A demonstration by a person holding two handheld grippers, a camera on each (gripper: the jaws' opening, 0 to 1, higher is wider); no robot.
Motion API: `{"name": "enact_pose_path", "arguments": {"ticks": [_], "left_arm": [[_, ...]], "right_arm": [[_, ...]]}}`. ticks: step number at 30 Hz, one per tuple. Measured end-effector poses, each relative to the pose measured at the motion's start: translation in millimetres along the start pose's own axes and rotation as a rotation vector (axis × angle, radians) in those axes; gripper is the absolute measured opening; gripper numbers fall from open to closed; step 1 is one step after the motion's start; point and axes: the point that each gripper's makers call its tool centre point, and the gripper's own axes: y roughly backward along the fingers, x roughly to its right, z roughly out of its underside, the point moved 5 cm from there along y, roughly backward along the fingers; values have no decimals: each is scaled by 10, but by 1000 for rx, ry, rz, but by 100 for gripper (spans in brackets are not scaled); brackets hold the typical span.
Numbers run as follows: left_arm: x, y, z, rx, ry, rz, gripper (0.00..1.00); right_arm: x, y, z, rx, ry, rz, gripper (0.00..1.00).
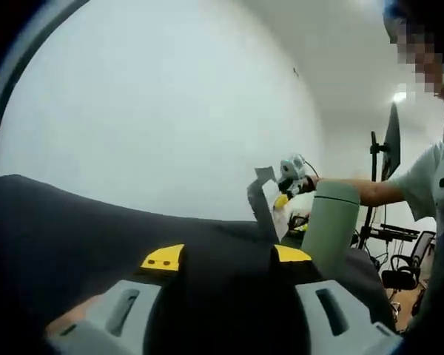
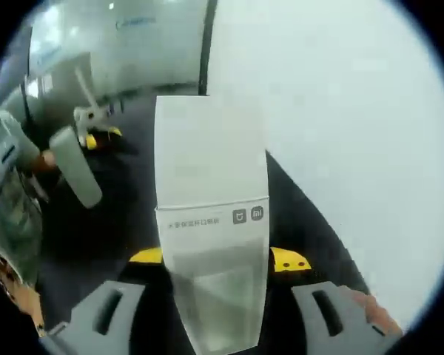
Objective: Assemble the cup parts correctly, then place the assembled cup into the box.
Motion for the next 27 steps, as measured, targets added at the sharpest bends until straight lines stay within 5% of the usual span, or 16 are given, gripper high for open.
{"name": "enact_pose_path", "arguments": {"ticks": [6,10,19,21,22,27], "left_arm": [[-24,5,-21,19,52,-19,34],[-34,12,-39,36,68,-26,34],[-40,-9,-10,19,50,-26,36],[-51,-9,-12,19,51,-24,36],[-54,-10,-11,18,51,-25,36],[-46,-17,-6,18,52,-28,36]], "right_arm": [[-247,-11,-222,274,-111,-141,49],[-419,-204,-363,452,-133,-219,49],[-876,-658,-234,509,-53,-303,49],[-897,-710,-157,509,-52,-310,49],[-868,-680,-175,574,-72,-309,49],[-831,-607,-94,556,-64,-311,50]]}}
